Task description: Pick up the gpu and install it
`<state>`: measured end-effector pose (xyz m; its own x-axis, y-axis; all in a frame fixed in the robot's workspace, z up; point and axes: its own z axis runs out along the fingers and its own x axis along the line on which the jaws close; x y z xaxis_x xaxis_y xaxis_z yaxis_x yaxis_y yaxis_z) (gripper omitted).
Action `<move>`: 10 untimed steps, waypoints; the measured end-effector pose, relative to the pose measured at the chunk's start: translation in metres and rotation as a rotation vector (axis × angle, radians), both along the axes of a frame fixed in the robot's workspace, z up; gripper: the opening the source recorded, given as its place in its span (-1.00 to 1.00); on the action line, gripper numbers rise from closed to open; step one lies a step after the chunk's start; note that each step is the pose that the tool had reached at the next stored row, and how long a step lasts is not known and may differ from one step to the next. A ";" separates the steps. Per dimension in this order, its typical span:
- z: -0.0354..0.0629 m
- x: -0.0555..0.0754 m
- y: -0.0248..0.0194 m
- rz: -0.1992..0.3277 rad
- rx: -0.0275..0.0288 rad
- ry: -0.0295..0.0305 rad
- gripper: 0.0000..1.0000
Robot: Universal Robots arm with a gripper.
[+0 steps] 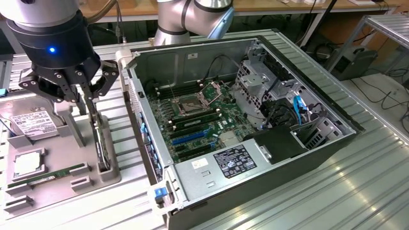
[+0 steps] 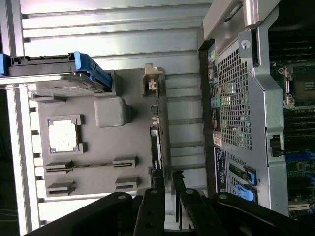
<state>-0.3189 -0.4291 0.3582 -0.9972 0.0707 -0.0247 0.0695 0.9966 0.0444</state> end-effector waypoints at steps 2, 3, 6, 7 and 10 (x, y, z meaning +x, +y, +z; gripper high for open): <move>0.0000 0.000 0.0000 0.000 -0.0001 0.0001 -0.40; -0.0004 0.000 0.0001 0.000 0.0000 -0.0006 -0.40; -0.0060 -0.002 0.0004 0.000 0.0000 -0.0023 -0.28; -0.0078 -0.003 0.0007 0.000 0.0000 -0.0024 -0.28; -0.0169 -0.007 0.0021 0.000 -0.0001 -0.0023 -0.28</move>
<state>-0.3264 -0.4269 0.3413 -0.9971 0.0707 -0.0270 0.0695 0.9966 0.0445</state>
